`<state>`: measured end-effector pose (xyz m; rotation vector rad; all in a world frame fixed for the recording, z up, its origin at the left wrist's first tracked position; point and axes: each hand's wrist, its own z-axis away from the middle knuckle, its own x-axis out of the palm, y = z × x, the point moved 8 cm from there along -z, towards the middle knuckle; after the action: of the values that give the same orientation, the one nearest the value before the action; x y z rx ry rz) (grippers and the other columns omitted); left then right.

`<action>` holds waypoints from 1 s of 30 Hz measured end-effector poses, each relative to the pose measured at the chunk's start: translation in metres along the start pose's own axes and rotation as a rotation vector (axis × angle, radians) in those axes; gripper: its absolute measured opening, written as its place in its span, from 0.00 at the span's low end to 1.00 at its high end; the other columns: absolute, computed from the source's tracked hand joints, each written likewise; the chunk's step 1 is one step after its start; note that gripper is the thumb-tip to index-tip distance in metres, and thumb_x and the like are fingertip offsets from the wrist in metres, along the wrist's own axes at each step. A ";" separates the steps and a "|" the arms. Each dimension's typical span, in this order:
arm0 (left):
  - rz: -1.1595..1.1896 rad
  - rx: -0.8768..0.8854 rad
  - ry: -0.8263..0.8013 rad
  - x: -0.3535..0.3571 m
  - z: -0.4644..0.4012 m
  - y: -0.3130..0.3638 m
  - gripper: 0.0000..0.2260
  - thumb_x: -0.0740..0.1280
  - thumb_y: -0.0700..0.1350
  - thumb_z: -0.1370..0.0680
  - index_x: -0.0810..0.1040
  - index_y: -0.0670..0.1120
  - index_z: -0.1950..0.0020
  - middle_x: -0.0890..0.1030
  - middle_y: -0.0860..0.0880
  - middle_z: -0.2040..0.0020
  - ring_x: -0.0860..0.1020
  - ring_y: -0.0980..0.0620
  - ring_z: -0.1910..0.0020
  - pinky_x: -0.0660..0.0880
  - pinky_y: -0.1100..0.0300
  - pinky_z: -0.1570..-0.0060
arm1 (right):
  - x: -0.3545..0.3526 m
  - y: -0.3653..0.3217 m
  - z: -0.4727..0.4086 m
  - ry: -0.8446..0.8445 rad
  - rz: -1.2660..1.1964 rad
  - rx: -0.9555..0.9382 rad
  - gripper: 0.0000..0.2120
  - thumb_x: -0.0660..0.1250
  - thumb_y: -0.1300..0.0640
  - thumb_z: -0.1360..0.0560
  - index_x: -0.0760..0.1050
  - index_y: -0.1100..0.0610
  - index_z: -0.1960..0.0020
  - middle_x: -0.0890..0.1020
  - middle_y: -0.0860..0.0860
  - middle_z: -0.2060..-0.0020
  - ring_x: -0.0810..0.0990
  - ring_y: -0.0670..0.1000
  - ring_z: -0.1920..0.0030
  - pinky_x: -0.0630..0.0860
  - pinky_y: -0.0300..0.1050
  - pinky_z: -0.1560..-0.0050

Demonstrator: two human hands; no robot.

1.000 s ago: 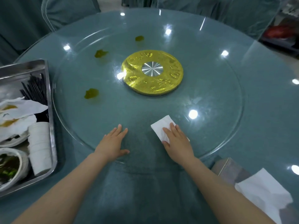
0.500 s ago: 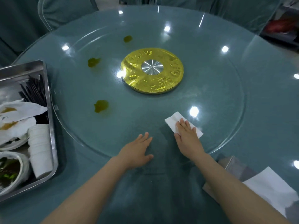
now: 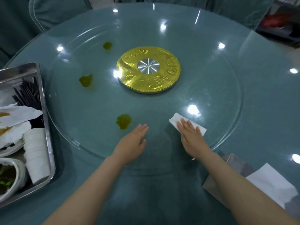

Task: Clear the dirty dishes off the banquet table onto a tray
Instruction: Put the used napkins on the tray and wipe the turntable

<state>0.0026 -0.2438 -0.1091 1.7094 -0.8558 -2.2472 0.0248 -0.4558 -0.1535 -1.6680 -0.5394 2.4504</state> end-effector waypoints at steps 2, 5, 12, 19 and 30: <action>-0.060 -0.051 0.078 -0.018 0.002 -0.023 0.27 0.61 0.45 0.20 0.56 0.46 0.23 0.55 0.52 0.22 0.51 0.56 0.24 0.51 0.66 0.30 | -0.006 0.010 -0.005 0.040 0.018 0.090 0.26 0.48 0.55 0.18 0.45 0.54 0.22 0.44 0.50 0.22 0.41 0.52 0.23 0.40 0.55 0.26; -0.163 -0.181 0.055 -0.030 0.006 -0.059 0.39 0.67 0.54 0.25 0.49 0.44 0.22 0.48 0.49 0.21 0.46 0.53 0.23 0.46 0.60 0.27 | -0.010 0.018 -0.013 0.069 -0.029 0.213 0.26 0.48 0.51 0.18 0.46 0.57 0.22 0.44 0.53 0.22 0.41 0.54 0.23 0.41 0.57 0.26; -0.240 -0.267 -0.200 -0.023 0.026 -0.112 0.59 0.71 0.67 0.36 0.36 0.43 0.24 0.33 0.48 0.24 0.36 0.52 0.25 0.41 0.55 0.27 | -0.003 -0.008 -0.033 0.048 -0.055 0.180 0.30 0.45 0.44 0.18 0.44 0.58 0.22 0.42 0.53 0.22 0.38 0.53 0.23 0.37 0.57 0.27; -0.236 -0.202 -0.303 -0.019 0.021 -0.097 0.59 0.76 0.59 0.35 0.35 0.44 0.24 0.33 0.49 0.24 0.38 0.53 0.24 0.46 0.61 0.27 | 0.009 -0.067 -0.064 0.014 0.018 0.043 0.34 0.43 0.39 0.20 0.41 0.57 0.22 0.40 0.52 0.23 0.37 0.53 0.23 0.36 0.57 0.27; -0.241 -0.254 -0.285 -0.018 0.021 -0.088 0.59 0.77 0.57 0.36 0.35 0.45 0.24 0.32 0.50 0.24 0.39 0.53 0.24 0.52 0.58 0.26 | 0.026 -0.112 -0.051 -0.037 0.010 -0.134 0.35 0.45 0.37 0.21 0.42 0.56 0.22 0.40 0.50 0.23 0.36 0.50 0.24 0.35 0.54 0.27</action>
<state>0.0051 -0.1563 -0.1390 1.4688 -0.4013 -2.6696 0.0510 -0.3327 -0.1522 -1.6795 -0.7168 2.5082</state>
